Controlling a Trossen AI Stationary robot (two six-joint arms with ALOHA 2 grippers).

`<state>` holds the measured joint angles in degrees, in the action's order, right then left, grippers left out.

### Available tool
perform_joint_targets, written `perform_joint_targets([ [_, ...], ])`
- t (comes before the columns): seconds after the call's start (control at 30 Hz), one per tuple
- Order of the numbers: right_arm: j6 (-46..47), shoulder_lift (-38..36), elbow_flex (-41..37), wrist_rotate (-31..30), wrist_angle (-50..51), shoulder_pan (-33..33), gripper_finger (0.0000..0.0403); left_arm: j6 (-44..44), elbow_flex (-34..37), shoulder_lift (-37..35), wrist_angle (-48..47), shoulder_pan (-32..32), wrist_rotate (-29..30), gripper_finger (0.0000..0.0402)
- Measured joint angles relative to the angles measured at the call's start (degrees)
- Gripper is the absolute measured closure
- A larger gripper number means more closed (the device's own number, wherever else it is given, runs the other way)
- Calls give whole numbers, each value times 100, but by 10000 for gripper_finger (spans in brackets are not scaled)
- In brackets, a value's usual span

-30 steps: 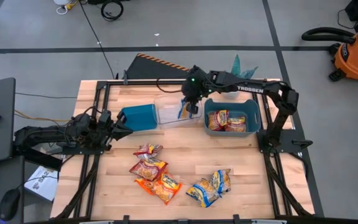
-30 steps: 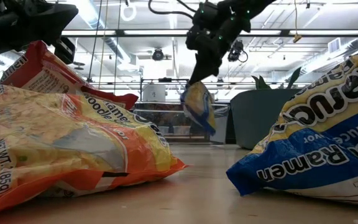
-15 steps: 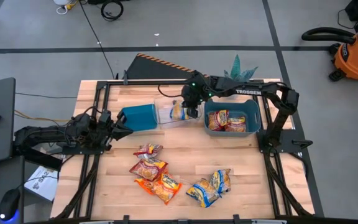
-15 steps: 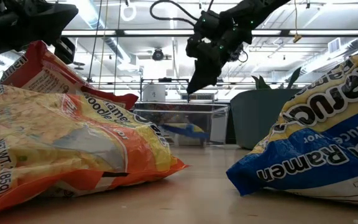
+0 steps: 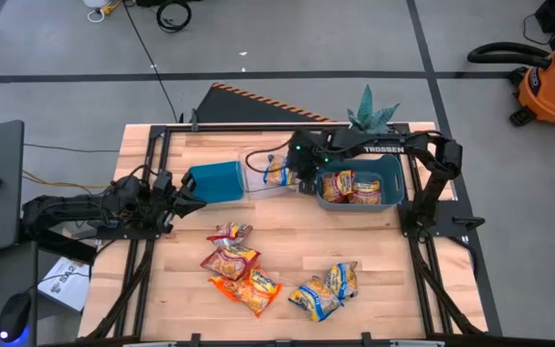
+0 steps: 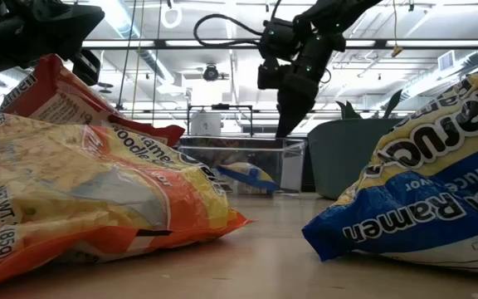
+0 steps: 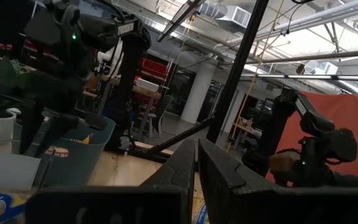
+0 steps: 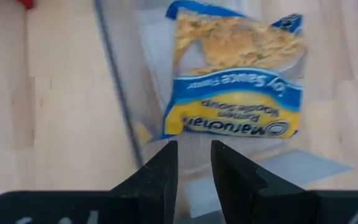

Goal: Sort Maruchan noodles
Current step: Put the right blue noddle pack into the transparent bin

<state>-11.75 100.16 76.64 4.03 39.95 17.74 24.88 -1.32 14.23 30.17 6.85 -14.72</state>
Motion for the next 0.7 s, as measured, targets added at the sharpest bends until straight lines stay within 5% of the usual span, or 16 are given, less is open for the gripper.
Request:
perform_joint_targets([
  [0.3,168,0,15,372,230,-486,300,-2,0,1,1,-1,0,374],
  [0.5,420,0,490,-264,510,-579,300,1,0,1,-1,-2,0,374],
  [0.7,466,-4,727,-115,101,-930,300,-2,0,1,-1,0,0,374],
])
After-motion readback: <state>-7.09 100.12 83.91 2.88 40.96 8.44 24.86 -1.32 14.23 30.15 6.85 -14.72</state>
